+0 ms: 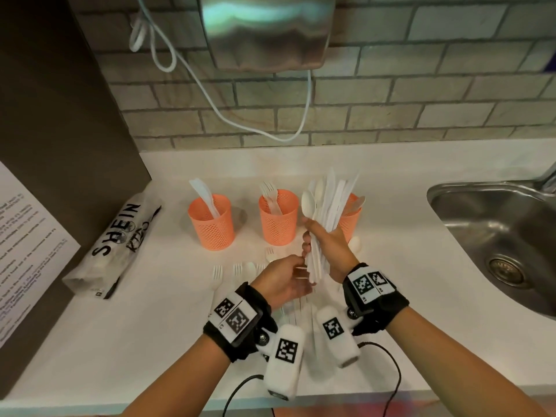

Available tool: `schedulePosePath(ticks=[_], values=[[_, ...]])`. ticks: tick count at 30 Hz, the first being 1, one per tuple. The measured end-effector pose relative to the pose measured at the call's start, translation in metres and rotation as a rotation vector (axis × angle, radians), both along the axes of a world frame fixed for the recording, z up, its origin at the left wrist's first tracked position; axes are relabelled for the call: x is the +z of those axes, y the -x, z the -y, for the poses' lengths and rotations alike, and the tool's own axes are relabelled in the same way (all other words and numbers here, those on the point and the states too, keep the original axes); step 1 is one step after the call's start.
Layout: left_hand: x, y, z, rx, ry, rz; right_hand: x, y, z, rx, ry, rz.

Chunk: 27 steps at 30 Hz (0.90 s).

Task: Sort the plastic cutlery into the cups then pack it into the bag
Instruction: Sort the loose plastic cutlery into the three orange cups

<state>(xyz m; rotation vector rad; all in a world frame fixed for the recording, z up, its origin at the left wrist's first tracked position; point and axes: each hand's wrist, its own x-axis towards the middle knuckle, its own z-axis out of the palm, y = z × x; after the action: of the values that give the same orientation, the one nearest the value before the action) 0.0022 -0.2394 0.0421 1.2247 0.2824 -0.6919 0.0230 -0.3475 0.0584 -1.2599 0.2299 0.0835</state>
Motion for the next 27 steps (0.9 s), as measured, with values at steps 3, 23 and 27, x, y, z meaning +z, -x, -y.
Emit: schedulePosePath(ticks=[3, 23, 27], values=[[0.000, -0.005, -0.006, 0.079, -0.065, 0.188, -0.008, 0.005, 0.012, 0.141, 0.058, -0.050], [0.013, -0.024, -0.001, 0.343, -0.388, 0.607, -0.030, 0.024, 0.000, 0.211, 0.354, 0.083], [0.035, -0.043, -0.016, 0.458, -0.334, 0.636, -0.027, 0.021, -0.009, 0.245, 0.382, 0.037]])
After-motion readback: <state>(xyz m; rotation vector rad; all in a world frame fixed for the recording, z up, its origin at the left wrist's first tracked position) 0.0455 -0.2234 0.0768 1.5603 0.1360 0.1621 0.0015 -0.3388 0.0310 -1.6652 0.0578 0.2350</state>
